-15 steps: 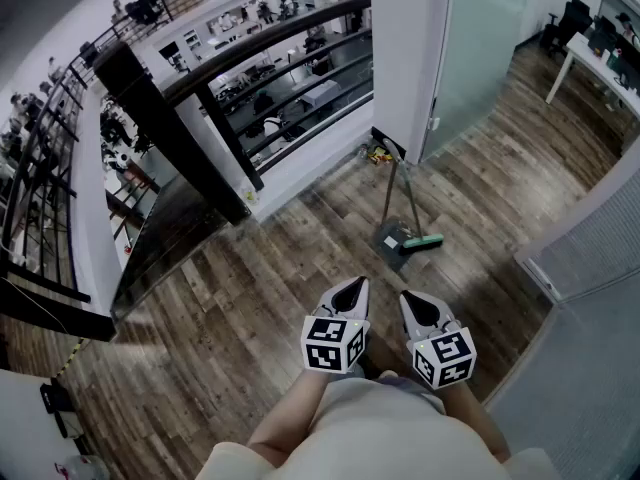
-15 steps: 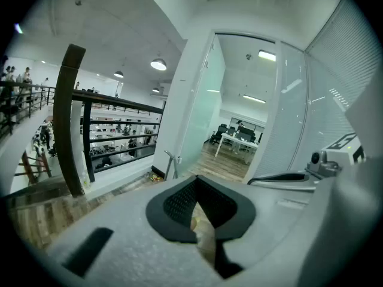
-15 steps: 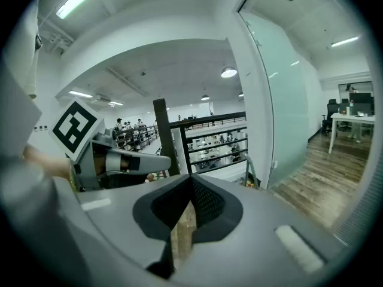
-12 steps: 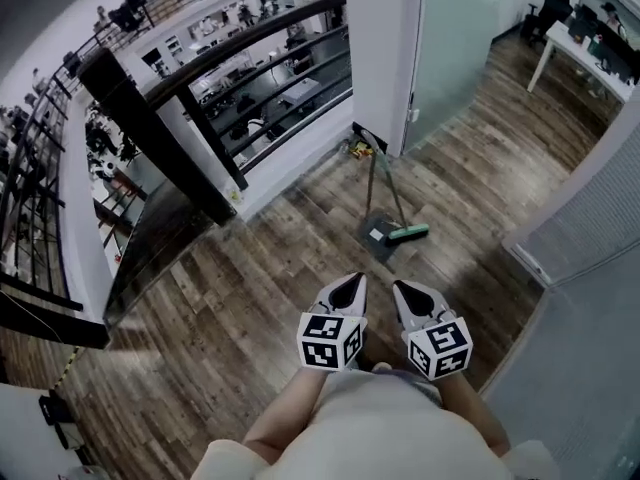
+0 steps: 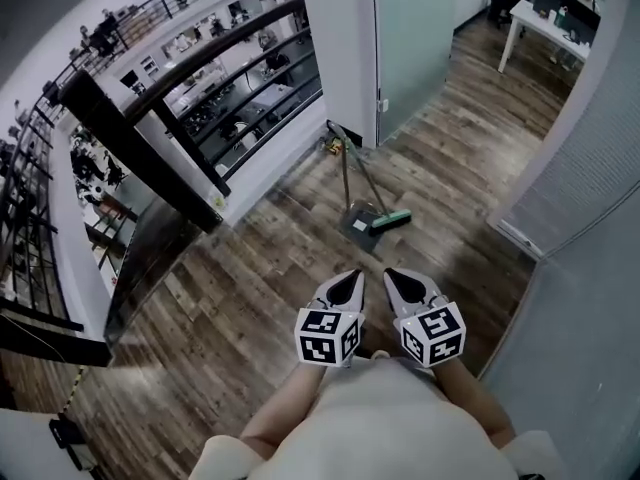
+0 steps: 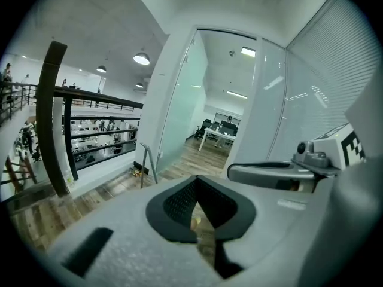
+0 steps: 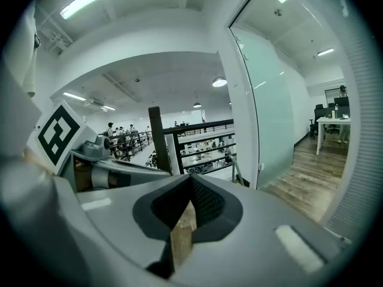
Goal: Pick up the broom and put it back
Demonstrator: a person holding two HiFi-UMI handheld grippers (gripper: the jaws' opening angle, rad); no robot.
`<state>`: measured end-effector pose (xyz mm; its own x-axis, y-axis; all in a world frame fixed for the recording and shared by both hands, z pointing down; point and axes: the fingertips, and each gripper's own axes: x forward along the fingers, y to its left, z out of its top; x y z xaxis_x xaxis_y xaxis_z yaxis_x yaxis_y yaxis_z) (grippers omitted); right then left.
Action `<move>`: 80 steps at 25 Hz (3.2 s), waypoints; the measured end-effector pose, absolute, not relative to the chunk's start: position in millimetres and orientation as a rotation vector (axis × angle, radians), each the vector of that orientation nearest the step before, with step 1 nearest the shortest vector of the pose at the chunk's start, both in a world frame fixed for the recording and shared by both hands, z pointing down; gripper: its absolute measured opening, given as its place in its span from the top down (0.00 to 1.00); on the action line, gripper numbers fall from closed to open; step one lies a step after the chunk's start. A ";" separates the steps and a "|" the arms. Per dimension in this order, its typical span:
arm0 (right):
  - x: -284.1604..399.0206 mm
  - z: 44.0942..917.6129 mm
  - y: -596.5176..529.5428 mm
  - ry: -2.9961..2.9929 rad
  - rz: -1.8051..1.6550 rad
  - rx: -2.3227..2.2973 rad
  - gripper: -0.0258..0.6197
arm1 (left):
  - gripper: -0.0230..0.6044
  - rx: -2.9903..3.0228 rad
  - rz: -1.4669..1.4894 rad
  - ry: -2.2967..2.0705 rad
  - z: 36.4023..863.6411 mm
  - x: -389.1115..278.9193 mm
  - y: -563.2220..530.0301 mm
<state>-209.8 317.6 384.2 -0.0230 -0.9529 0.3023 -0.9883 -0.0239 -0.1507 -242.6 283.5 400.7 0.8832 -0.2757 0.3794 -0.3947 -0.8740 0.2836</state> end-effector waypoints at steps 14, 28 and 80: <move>-224.1 375.8 328.5 -2.225 0.411 2.072 0.95 | 0.96 2.672 0.445 -0.577 402.0 -257.9 297.8; -206.9 378.3 343.2 -2.222 0.430 2.098 0.95 | 0.96 2.666 0.457 -0.601 404.9 -246.8 313.4; -52.7 382.6 78.9 -2.076 0.541 2.244 0.95 | 0.96 2.650 0.495 -0.404 407.3 -90.6 32.5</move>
